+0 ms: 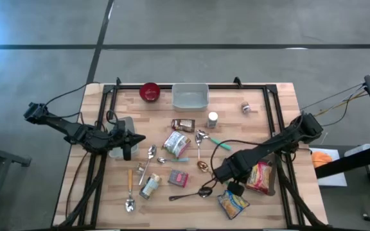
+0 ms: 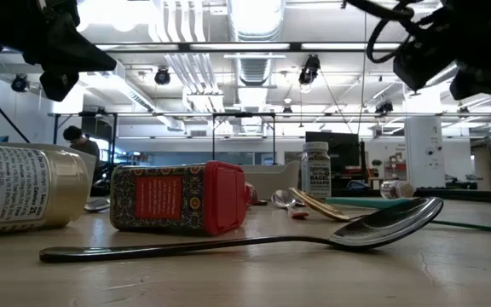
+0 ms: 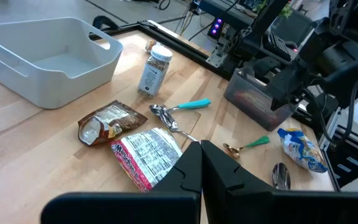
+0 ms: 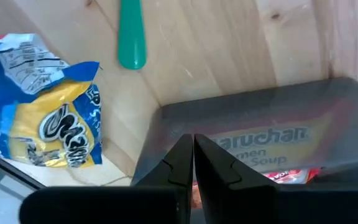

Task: Pick & Place Food Item
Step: Adjust the black bin, then put the right blue spoon into the right gray bin

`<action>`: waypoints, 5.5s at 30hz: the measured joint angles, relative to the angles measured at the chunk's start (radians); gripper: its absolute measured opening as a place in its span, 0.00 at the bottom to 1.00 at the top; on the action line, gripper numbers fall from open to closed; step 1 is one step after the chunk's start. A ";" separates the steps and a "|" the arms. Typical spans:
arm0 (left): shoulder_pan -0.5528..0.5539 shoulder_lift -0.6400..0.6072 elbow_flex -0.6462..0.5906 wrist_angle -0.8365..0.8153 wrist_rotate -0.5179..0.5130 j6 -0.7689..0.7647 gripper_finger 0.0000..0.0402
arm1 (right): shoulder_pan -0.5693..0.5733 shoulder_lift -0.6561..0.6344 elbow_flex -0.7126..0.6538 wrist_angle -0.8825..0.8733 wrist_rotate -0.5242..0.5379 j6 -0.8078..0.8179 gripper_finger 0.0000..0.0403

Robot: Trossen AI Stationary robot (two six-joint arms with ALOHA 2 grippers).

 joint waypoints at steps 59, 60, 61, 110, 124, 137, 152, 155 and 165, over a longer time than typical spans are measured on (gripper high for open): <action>0.000 0.000 0.000 -0.002 0.000 0.004 0.00 | -0.367 -0.042 -0.044 0.323 0.335 -0.034 0.03; 0.000 0.000 0.000 -0.002 0.000 0.004 0.00 | -0.367 -0.042 -0.044 0.329 0.335 -0.034 0.03; 0.000 0.000 0.000 -0.002 0.000 0.004 0.00 | -0.367 -0.042 -0.044 0.336 0.335 -0.034 0.03; 0.000 0.000 0.000 -0.002 -0.001 0.002 0.00 | -0.434 -0.044 -0.114 0.398 0.382 -0.136 0.68; 0.000 0.000 0.000 -0.003 0.000 0.002 0.00 | -0.434 -0.044 -0.248 0.565 0.375 -0.192 0.71; 0.000 0.000 0.000 -0.003 0.000 0.003 0.00 | -0.434 -0.044 -0.306 0.696 0.348 -0.174 0.71; 0.000 0.000 0.000 -0.003 0.000 0.003 0.00 | -0.436 -0.044 -0.304 0.693 0.414 -0.259 0.71; 0.000 0.000 0.000 -0.003 0.000 0.003 0.00 | -0.436 -0.044 -0.304 0.693 0.414 -0.267 0.71; 0.000 0.000 0.000 -0.003 0.000 0.003 0.00 | -0.441 -0.044 -0.304 0.713 0.416 -0.267 0.71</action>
